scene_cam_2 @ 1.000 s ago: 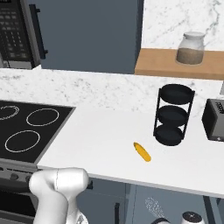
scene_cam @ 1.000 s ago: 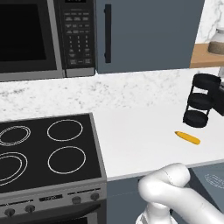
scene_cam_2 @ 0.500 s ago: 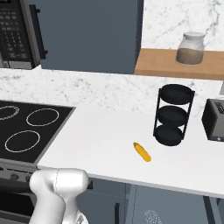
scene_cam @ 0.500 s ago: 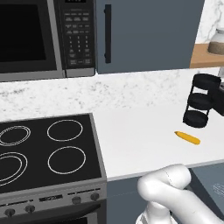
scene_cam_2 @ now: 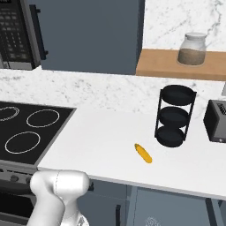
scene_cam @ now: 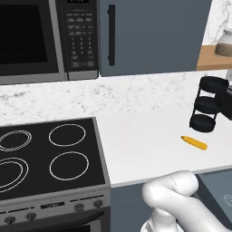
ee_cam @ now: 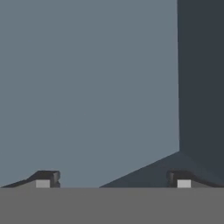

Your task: Pick the whisk from the drawer and place it on the counter.

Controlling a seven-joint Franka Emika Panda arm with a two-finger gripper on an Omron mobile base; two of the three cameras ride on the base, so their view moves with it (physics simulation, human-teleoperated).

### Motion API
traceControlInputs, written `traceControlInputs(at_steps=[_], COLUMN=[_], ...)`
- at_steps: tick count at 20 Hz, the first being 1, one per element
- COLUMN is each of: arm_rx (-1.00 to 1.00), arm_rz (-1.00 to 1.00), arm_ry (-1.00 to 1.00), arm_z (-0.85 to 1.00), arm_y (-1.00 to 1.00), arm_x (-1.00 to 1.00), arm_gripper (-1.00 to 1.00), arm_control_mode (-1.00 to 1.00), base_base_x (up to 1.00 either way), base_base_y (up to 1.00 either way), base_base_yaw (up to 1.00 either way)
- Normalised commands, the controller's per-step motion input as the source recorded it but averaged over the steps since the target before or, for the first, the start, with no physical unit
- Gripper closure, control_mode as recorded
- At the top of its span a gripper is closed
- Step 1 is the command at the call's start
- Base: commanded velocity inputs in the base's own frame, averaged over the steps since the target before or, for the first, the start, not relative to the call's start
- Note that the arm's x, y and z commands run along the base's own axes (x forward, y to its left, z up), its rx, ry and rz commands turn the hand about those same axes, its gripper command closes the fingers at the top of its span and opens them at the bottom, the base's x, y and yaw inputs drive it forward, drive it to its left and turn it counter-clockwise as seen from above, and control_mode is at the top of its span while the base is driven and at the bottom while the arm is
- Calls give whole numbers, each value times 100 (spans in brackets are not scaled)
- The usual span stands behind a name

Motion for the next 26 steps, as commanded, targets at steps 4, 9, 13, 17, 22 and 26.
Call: traceControlInputs(at_steps=[4,9,13,17,22,26], arm_rx=[7,5,7,4,0,0], arm_rz=[4,6,8,13,12,11], arm_ry=[-11,-6,-11,-10,-2,0], arm_z=[24,40,38,7,0,0], arm_y=[6,15,6,3,19,8], arm_x=[64,79,76,69,1,-41], arm_gripper=[-100,-100,-100,-100,-100,-100], arm_control_mode=[-100,-100,-100,-100,-100,-100], base_base_x=[0,0,0,0,0,0], base_base_y=[0,0,0,0,0,0], base_base_yaw=[0,0,0,0,0,0])
